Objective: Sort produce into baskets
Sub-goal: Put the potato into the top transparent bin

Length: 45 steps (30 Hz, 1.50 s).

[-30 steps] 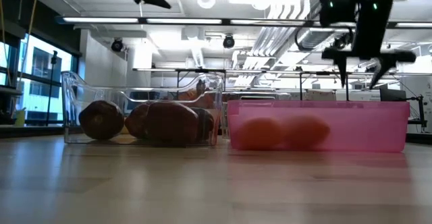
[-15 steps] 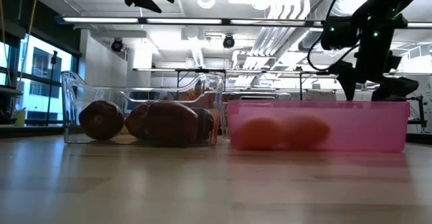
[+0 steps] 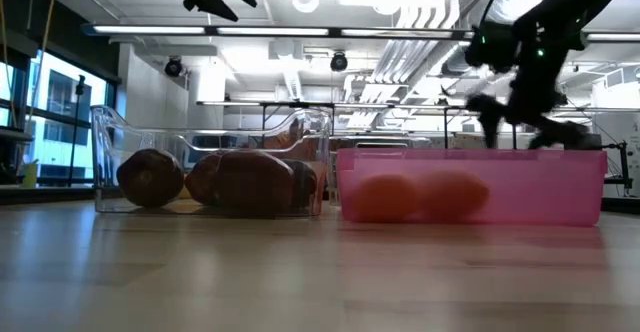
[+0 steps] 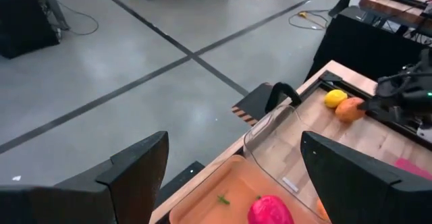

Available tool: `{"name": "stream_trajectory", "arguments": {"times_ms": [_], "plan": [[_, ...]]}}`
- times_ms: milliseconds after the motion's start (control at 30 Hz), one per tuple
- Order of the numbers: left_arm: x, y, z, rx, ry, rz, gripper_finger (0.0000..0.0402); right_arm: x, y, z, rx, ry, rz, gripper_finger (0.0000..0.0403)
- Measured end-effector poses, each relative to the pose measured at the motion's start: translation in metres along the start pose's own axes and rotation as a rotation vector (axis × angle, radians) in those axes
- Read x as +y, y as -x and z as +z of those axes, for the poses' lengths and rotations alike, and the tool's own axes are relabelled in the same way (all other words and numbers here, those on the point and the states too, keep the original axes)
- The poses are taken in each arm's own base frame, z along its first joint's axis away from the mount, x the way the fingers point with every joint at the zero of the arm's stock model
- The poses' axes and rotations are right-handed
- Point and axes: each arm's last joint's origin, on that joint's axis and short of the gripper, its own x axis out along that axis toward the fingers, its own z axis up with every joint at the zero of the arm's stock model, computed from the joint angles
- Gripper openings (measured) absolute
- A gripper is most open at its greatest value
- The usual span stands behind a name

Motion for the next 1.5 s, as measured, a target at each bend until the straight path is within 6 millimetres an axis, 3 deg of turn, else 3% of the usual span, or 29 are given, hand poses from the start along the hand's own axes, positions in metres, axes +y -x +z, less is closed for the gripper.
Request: {"name": "stream_trajectory", "arguments": {"times_ms": [167,400,600,800,900,1033,1267,1500], "plan": [[0.0,0.0,0.0,0.004,0.015,0.0,0.0323,0.017,0.016,-0.011,-0.051,0.26,0.246,0.0271],[0.0,0.0,0.0,0.003,0.017,0.0,0.0323,0.011,0.015,-0.008,-0.026,0.297,0.181,0.0277],[0.0,0.0,0.0,0.003,0.019,0.0,0.0323,0.008,0.014,-0.006,-0.034,0.294,0.151,0.0313],[0.0,0.0,0.0,0.003,0.017,0.0,0.0323,0.002,0.011,-0.002,-0.04,0.093,0.09,0.035],[0.0,0.0,0.0,0.003,0.016,0.0,0.0323,0.008,0.012,-0.006,0.102,-0.121,0.122,0.0352],[0.0,0.0,0.0,0.003,0.016,0.0,0.0323,0.01,0.013,-0.01,0.226,-0.145,0.124,0.0352],[0.0,0.0,-0.001,0.008,-0.001,0.0,0.0323,0.008,0.012,-0.008,0.186,-0.235,0.1,0.0352],[0.0,0.0,-0.002,0.023,-0.003,0.001,0.0323,-0.006,0.011,-0.002,0.021,-0.438,-0.004,0.0352]]}}
